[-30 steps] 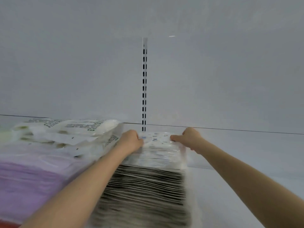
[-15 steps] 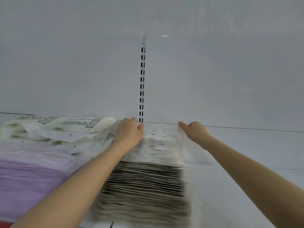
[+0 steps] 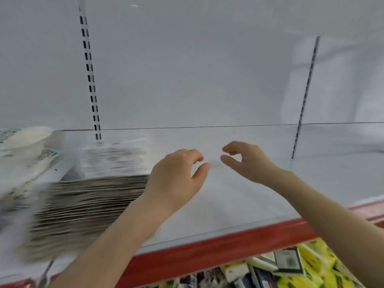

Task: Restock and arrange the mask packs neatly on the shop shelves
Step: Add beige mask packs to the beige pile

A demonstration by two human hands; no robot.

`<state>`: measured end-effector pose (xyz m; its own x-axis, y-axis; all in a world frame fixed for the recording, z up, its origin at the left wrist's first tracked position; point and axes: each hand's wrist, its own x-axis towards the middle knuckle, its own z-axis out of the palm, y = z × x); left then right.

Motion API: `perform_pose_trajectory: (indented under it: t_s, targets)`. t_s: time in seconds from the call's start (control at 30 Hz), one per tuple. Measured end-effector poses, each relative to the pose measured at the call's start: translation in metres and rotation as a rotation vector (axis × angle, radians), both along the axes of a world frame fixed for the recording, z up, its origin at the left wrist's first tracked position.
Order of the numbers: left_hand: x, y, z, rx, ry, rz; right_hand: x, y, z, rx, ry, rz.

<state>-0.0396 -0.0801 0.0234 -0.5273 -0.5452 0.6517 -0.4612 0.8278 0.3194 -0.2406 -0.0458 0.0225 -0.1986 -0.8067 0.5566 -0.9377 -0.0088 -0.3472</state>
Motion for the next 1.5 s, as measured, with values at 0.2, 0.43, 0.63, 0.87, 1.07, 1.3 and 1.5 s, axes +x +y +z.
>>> perform_pose_trajectory:
  t_s: [0.2, 0.43, 0.63, 0.87, 1.07, 1.3, 1.5]
  targets:
    - [-0.098, 0.072, -0.015, -0.008, -0.056, -0.187, -0.095, 0.12, -0.011, 0.044, 0.031, -0.162]
    - [-0.267, 0.195, -0.014, -0.064, -0.155, -0.435, -0.238, 0.272, -0.008, 0.059, 0.073, -0.432]
    - [-0.384, 0.265, 0.001, -0.14, -0.23, -0.551, -0.334, 0.365, -0.005, 0.105, -0.014, -0.613]
    - [-0.514, 0.299, 0.002, -0.21, -0.271, -0.622, -0.444, 0.402, -0.02, 0.115, -0.033, -0.717]
    - [-0.625, 0.299, -0.01, -0.168, -0.218, -0.636, -0.555, 0.388, -0.017, 0.102, -0.005, -0.705]
    - [-0.718, 0.275, -0.011, -0.097, -0.132, -0.511, -0.675, 0.344, -0.007, 0.151, 0.061, -0.595]
    - [-0.746, 0.252, -0.023, -0.076, -0.149, -0.316, -0.772, 0.305, -0.015, 0.353, 0.116, -0.497]
